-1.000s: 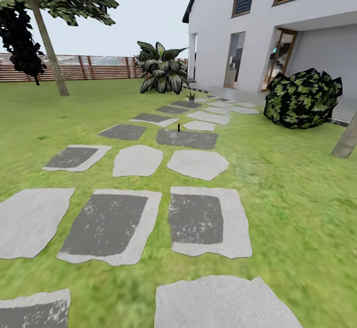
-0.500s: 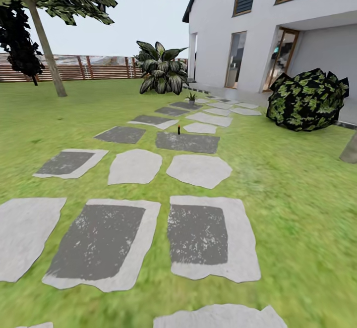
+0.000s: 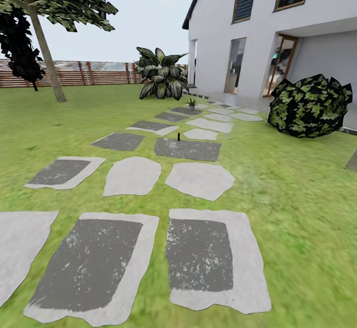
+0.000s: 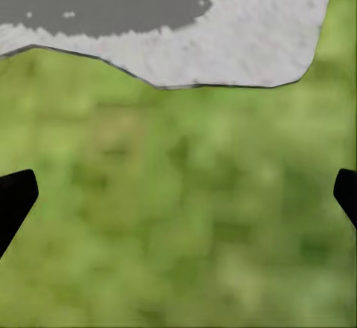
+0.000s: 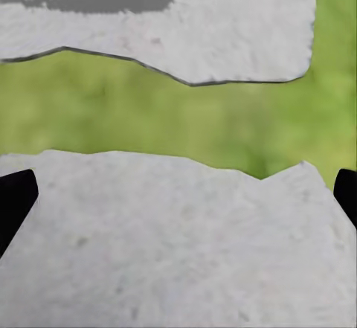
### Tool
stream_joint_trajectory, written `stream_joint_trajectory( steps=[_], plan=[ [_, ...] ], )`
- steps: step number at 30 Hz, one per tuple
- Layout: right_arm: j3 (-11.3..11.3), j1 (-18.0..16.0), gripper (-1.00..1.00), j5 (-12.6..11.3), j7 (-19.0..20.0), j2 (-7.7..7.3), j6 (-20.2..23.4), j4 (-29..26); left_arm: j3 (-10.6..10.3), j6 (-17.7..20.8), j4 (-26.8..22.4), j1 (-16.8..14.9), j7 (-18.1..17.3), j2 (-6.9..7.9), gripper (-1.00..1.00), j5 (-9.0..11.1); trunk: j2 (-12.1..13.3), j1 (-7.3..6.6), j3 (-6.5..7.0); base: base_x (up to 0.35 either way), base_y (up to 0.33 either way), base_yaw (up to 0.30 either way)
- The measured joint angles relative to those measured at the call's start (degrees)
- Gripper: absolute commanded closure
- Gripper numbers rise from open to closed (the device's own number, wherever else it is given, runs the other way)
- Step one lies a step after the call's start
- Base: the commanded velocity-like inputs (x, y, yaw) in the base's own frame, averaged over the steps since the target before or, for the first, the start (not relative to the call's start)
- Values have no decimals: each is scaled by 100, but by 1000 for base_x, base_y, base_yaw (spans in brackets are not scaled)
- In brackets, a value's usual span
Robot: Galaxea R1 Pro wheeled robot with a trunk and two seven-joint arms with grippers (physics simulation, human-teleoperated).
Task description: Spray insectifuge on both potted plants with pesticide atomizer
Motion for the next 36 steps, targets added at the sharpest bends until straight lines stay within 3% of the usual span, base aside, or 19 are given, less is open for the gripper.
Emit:
stream_joint_trajectory(
  steps=[36],
  plan=[
    [1,0,-100,1,0,0,0,0,1,0,1,0,0,0,-100,1,0,1,0,337,0,0]
  ],
)
